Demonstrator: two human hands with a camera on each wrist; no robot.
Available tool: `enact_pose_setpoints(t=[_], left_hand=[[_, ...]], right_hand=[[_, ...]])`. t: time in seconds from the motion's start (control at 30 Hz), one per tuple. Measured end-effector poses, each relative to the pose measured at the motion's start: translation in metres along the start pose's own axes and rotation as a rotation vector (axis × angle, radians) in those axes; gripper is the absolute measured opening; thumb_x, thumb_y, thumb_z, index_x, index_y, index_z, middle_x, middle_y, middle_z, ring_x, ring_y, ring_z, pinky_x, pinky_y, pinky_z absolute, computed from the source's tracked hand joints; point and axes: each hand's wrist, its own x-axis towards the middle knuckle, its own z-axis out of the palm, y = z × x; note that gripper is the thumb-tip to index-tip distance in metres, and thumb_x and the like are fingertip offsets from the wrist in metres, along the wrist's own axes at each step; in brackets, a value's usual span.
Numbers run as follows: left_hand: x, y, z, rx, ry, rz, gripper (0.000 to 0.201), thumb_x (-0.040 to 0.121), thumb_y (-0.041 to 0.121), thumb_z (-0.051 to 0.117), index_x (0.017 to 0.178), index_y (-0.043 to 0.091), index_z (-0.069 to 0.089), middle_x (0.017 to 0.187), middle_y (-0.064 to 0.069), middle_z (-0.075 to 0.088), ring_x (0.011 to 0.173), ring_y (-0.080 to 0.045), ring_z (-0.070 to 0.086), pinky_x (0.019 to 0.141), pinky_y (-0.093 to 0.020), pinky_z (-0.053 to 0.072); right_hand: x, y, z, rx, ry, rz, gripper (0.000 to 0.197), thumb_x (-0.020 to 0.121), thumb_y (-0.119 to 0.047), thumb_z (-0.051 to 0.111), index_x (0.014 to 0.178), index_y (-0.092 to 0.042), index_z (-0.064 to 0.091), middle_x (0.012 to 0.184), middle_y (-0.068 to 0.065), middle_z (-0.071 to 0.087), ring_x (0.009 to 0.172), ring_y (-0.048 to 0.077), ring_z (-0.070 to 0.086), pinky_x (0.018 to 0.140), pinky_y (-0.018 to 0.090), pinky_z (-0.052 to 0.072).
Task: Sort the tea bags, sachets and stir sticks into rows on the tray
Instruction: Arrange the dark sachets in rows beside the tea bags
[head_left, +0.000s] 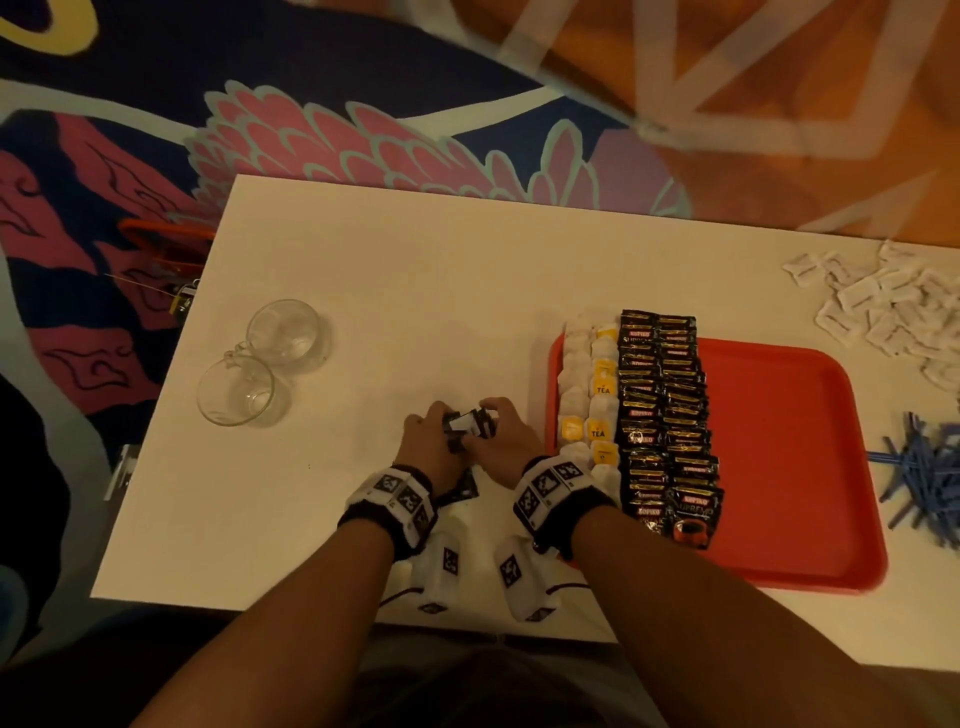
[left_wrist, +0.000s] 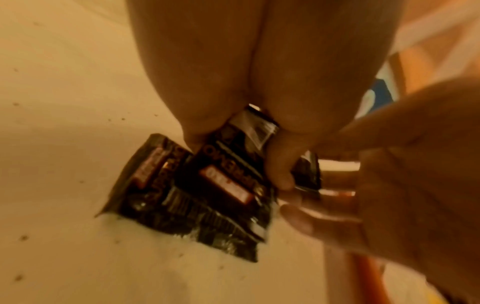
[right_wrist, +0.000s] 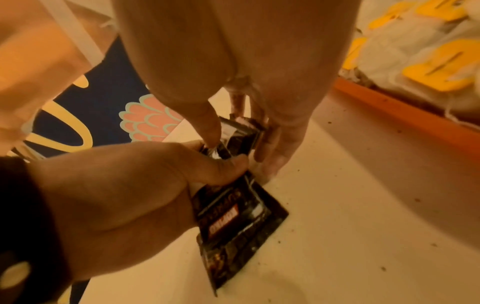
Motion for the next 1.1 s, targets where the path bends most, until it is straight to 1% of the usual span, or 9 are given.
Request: enact_pose_setpoints(t=[0.1, 0.3, 0.47, 0.6, 0.7, 0.83, 0.9, 1.0, 1.1], left_hand=[[-0.007, -0.009, 0.009, 0.139, 0.094, -0.032, 0.044, 0.087, 0.018, 0.068, 0.127, 0.012, 0.05, 0.129, -0.017, 0.035, 0.108, -0.039, 0.054, 0.094, -0.041, 0.049], [-0.03, -0.028, 0.016, 0.431, 0.063, -0.046, 0.055, 0.085, 0.03, 0.071, 0.132, 0.022, 0.043, 0.125, -0.014, 0.049, 0.115, -0.034, 0.045, 0.092, -0.041, 0.044], [-0.045, -0.036, 0.027, 0.419, 0.112, -0.048, 0.05, 0.089, 0.028, 0.066, 0.132, 0.023, 0.041, 0.122, -0.01, 0.053, 0.111, -0.031, 0.052, 0.09, -0.042, 0.045], [-0.047, -0.031, 0.033, 0.256, 0.124, -0.052, 0.054, 0.084, 0.016, 0.071, 0.129, 0.016, 0.042, 0.122, -0.015, 0.049, 0.101, -0.033, 0.058, 0.083, -0.04, 0.052], [-0.046, -0.031, 0.03, 0.099, 0.152, -0.07, 0.053, 0.083, 0.011, 0.071, 0.128, 0.011, 0.045, 0.123, -0.016, 0.046, 0.101, -0.036, 0.058, 0.081, -0.037, 0.05], [-0.037, -0.031, 0.019, -0.262, 0.244, -0.181, 0.037, 0.085, 0.014, 0.073, 0.114, 0.012, 0.049, 0.109, -0.009, 0.06, 0.092, -0.027, 0.058, 0.076, -0.032, 0.045], [-0.034, -0.023, 0.015, -0.48, 0.216, -0.211, 0.034, 0.084, 0.018, 0.075, 0.107, 0.014, 0.051, 0.103, -0.006, 0.066, 0.091, -0.026, 0.064, 0.082, -0.041, 0.055], [-0.034, -0.002, 0.013, -0.712, 0.087, -0.16, 0.03, 0.088, 0.021, 0.073, 0.11, 0.014, 0.055, 0.109, -0.014, 0.067, 0.099, -0.031, 0.067, 0.088, -0.056, 0.056], [-0.034, 0.022, 0.009, -0.739, -0.009, -0.15, 0.032, 0.09, 0.028, 0.07, 0.114, 0.015, 0.055, 0.115, -0.013, 0.066, 0.105, -0.032, 0.065, 0.092, -0.056, 0.054]], right_hand=[[0.001, 0.01, 0.0, -0.023, 0.015, 0.022, 0.048, 0.089, -0.016, 0.064, 0.132, -0.023, 0.044, 0.122, 0.007, 0.063, 0.107, 0.023, 0.061, 0.09, 0.032, 0.051], [-0.009, 0.024, 0.001, -0.082, 0.012, -0.012, 0.043, 0.089, -0.019, 0.065, 0.128, -0.02, 0.047, 0.113, 0.002, 0.057, 0.1, 0.019, 0.057, 0.081, 0.027, 0.047], [-0.015, 0.033, 0.003, -0.108, -0.01, 0.001, 0.041, 0.088, -0.02, 0.066, 0.125, -0.02, 0.049, 0.113, 0.001, 0.057, 0.104, 0.018, 0.057, 0.088, 0.028, 0.048], [-0.022, 0.04, 0.009, -0.153, -0.02, -0.003, 0.039, 0.088, -0.02, 0.068, 0.123, -0.02, 0.051, 0.108, -0.002, 0.056, 0.102, 0.016, 0.055, 0.082, 0.023, 0.042], [-0.025, 0.045, 0.011, -0.162, -0.039, -0.009, 0.041, 0.087, -0.021, 0.069, 0.124, -0.02, 0.051, 0.108, -0.003, 0.055, 0.1, 0.015, 0.055, 0.081, 0.023, 0.041], [-0.027, 0.047, 0.013, -0.086, -0.113, 0.024, 0.047, 0.08, -0.034, 0.077, 0.118, -0.024, 0.051, 0.107, -0.003, 0.061, 0.096, 0.015, 0.06, 0.078, 0.026, 0.049], [-0.029, 0.039, 0.015, -0.051, -0.146, -0.014, 0.046, 0.074, -0.039, 0.08, 0.111, -0.025, 0.056, 0.1, -0.002, 0.066, 0.089, 0.017, 0.066, 0.074, 0.031, 0.055], [-0.031, 0.022, 0.006, -0.142, -0.104, -0.183, 0.02, 0.081, -0.03, 0.071, 0.098, -0.02, 0.065, 0.084, -0.004, 0.069, 0.072, 0.013, 0.065, 0.062, 0.027, 0.053], [-0.037, 0.011, -0.015, -0.081, -0.1, -0.28, 0.025, 0.086, -0.019, 0.066, 0.11, -0.024, 0.063, 0.084, -0.007, 0.069, 0.069, 0.007, 0.067, 0.056, 0.019, 0.051]])
